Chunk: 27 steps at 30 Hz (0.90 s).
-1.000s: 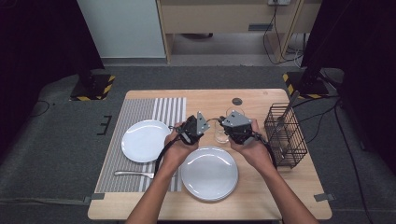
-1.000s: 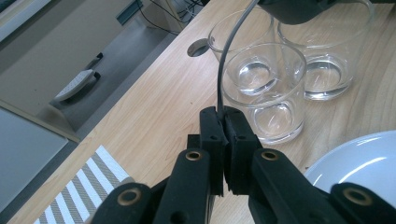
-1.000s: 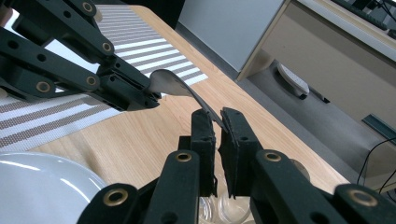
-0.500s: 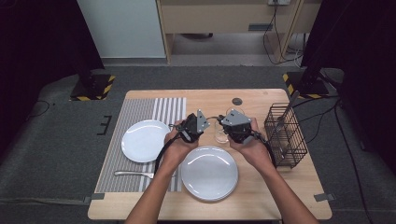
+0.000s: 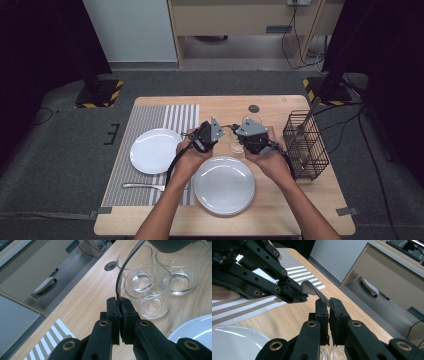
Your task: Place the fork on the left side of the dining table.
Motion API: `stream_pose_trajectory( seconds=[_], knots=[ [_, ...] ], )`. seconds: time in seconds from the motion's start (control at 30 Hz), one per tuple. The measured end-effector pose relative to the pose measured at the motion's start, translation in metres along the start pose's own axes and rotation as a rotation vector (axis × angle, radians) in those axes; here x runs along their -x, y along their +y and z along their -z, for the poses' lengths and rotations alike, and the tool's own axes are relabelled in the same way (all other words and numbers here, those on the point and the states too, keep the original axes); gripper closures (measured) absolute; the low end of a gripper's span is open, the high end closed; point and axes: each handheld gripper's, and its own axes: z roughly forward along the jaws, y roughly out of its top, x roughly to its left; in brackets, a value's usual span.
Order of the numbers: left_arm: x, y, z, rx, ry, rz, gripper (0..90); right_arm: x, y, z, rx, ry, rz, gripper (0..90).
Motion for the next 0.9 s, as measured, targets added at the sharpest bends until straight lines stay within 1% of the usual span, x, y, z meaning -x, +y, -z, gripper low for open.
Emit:
stream_pose_trajectory(
  seconds=[0.27,0.3,0.37,0.43,0.53,0.63,0.73,0.9],
  knots=[
    [0.0005,0.0006,0.0002,0.006,-0.002,0.002,87.1,0.0014,-0.0009,0.0005,0.008,0.001,-0.003,83.9],
    [0.0005,0.0007,0.0002,0.007,-0.002,0.005,87.2,0.0016,-0.0011,0.0009,0.009,0.002,-0.008,81.5],
    [0.0006,0.0008,0.0000,0.007,-0.001,0.006,87.3,0.0022,-0.0020,0.0007,0.010,0.000,-0.023,73.0],
    [0.0011,0.0006,0.0001,0.006,-0.002,0.004,87.3,0.0029,-0.0046,0.0004,0.003,-0.001,-0.032,71.9],
    [0.0011,0.0000,0.0005,0.006,-0.002,0.005,87.3,0.0041,-0.0077,0.0008,-0.001,-0.003,-0.040,75.7],
    [0.0011,-0.0006,0.0004,0.005,-0.002,0.005,87.3,0.0046,-0.0095,0.0025,0.002,-0.007,-0.046,82.4],
    [0.0017,-0.0012,-0.0004,0.000,-0.005,0.004,87.3,0.0049,-0.0085,0.0038,0.012,-0.002,-0.054,83.6],
    [0.0011,-0.0028,-0.0008,-0.001,-0.005,0.012,87.2,0.0021,-0.0061,0.0047,0.017,0.005,-0.031,87.6]
  ],
)
